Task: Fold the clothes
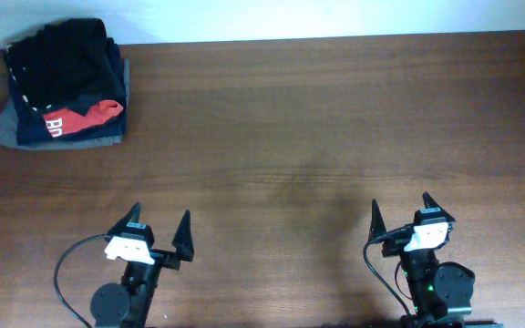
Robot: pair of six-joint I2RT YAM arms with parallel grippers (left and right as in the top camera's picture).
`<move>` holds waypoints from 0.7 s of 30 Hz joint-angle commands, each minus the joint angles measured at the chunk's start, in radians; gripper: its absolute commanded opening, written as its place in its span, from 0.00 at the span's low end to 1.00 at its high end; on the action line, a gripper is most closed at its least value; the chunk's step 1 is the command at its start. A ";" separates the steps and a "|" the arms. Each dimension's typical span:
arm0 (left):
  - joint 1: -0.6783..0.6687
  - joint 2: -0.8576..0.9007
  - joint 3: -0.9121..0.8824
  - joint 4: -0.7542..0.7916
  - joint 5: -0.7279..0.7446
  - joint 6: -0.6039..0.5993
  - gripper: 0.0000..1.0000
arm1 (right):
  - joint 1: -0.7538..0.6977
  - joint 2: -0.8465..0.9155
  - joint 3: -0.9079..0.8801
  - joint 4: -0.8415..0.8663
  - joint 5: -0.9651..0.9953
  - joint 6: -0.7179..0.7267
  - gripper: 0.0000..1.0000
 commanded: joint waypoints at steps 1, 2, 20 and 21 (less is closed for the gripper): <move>0.011 -0.011 -0.006 -0.035 -0.119 0.016 0.99 | -0.006 -0.011 -0.005 -0.006 0.016 0.005 0.99; 0.012 -0.011 -0.006 -0.035 -0.138 0.021 0.99 | -0.006 -0.011 -0.005 -0.006 0.016 0.005 0.99; 0.030 -0.010 -0.006 -0.036 -0.148 0.083 0.99 | -0.006 -0.011 -0.005 -0.006 0.016 0.005 0.99; 0.030 -0.010 -0.006 -0.036 -0.148 0.083 0.99 | -0.006 -0.011 -0.005 -0.006 0.016 0.005 0.99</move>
